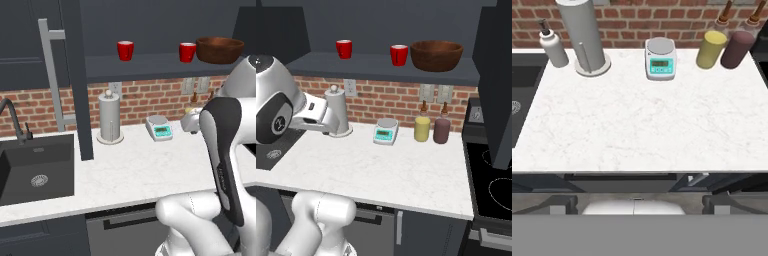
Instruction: Gather all objects into one cabinet and sort the glasses and bowls to opposite sides.
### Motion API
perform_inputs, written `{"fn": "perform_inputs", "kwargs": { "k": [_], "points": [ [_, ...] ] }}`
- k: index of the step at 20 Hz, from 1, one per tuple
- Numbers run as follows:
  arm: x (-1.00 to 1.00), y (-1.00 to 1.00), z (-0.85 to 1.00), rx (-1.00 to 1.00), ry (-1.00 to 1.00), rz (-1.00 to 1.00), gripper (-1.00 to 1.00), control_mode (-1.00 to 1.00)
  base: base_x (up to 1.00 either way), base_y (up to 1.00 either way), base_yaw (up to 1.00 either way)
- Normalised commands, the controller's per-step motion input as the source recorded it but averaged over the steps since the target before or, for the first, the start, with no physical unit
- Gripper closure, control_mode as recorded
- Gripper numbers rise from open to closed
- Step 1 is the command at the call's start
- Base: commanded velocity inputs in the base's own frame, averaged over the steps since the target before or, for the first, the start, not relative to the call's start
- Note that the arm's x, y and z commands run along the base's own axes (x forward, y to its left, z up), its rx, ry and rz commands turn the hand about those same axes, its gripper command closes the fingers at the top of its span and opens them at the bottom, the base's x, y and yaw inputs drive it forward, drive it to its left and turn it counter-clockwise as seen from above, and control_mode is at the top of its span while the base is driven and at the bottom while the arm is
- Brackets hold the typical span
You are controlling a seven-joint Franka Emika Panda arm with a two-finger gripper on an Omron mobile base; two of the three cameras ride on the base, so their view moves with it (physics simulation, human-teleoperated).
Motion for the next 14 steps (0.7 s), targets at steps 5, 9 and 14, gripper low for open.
{"fn": "perform_inputs", "kwargs": {
  "k": [5,9,14],
  "points": [
    [-0.24,-0.01,0.16,0.0,0.0,0.0,-1.0,-1.0,0.0,0.0,0.0],
    [-0.3,0.0,0.0,0.0,0.0,0.0,-1.0,-1.0,0.0,0.0,0.0],
    [-0.08,0.0,0.0,0.0,0.0,0.0,-1.0,1.0,-0.54,0.0,0.0]
  ]
}}
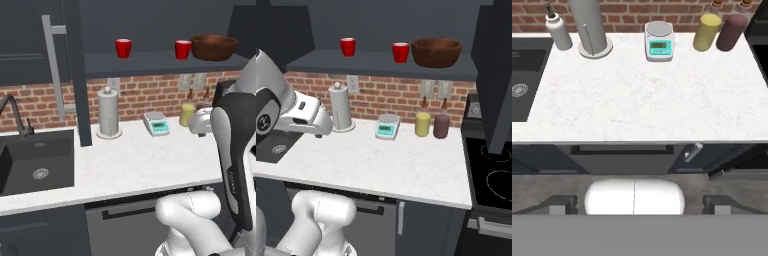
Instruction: Gather all objects into one cabinet and sort the glasses and bowls to opposite sides.
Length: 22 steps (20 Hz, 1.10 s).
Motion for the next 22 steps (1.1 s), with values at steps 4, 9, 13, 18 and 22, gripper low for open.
{"fn": "perform_inputs", "kwargs": {
  "k": [4,9,13,18,22],
  "points": [
    [0.0,0.0,0.0,0.0,0.0,0.0,-1.0,1.0,-0.99,0.0,0.0],
    [0.0,0.0,0.0,0.0,0.0,0.0,-1.0,1.0,-0.96,0.0,0.0],
    [0.0,0.0,0.0,0.0,0.0,0.0,-1.0,1.0,-0.6,0.0,-0.02],
    [0.0,0.0,0.0,0.0,0.0,0.0,-1.0,1.0,-0.21,0.0,-0.22],
    [0.0,0.0,0.0,0.0,0.0,0.0,-1.0,1.0,-0.12,-0.08,-0.48]
  ]
}}
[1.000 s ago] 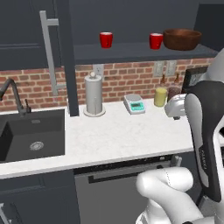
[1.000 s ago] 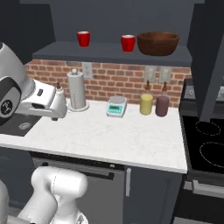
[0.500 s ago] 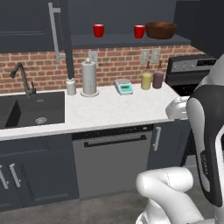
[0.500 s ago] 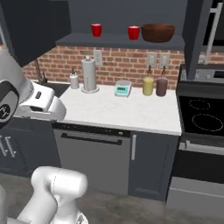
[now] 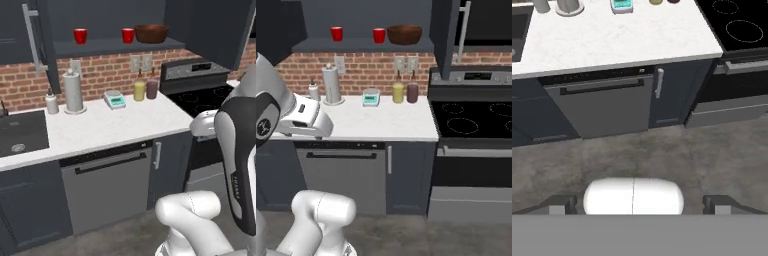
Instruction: Gather all objects into one cabinet and sort the glasses and bowls to opposite sides.
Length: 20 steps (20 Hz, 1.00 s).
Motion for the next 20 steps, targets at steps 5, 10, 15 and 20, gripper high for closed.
{"fn": "perform_inputs", "kwargs": {
  "k": [5,10,15,20],
  "points": [
    [0.0,0.0,0.0,0.0,0.0,0.0,-1.0,1.0,-0.15,-0.16,-0.65],
    [0.0,0.0,0.0,0.0,0.0,0.0,-1.0,1.0,-0.13,-0.06,-0.68],
    [0.0,0.0,0.0,0.0,0.0,0.0,-1.0,1.0,-0.09,-0.09,-0.62],
    [0.0,0.0,0.0,0.0,0.0,0.0,-1.0,1.0,-0.01,-0.23,-0.46]
  ]
}}
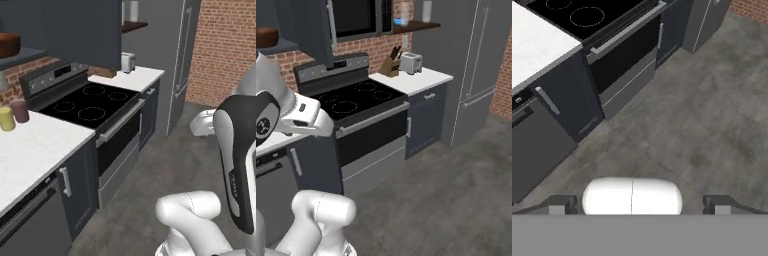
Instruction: Gather all objects into one cabinet and sort the glasses and bowls to opposite sides.
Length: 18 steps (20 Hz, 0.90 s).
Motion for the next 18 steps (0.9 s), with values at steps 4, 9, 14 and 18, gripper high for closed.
{"fn": "perform_inputs", "kwargs": {
  "k": [4,9,14,18],
  "points": [
    [0.0,0.0,0.0,0.0,0.0,0.0,-1.0,1.0,0.19,-0.66,-0.13],
    [0.0,0.0,0.0,0.0,0.0,0.0,-1.0,1.0,0.39,-0.81,-0.04],
    [0.0,0.0,0.0,0.0,0.0,0.0,-1.0,1.0,0.72,-0.85,0.02],
    [0.0,0.0,0.0,0.0,0.0,0.0,-1.0,1.0,0.93,-0.81,0.13]
  ]
}}
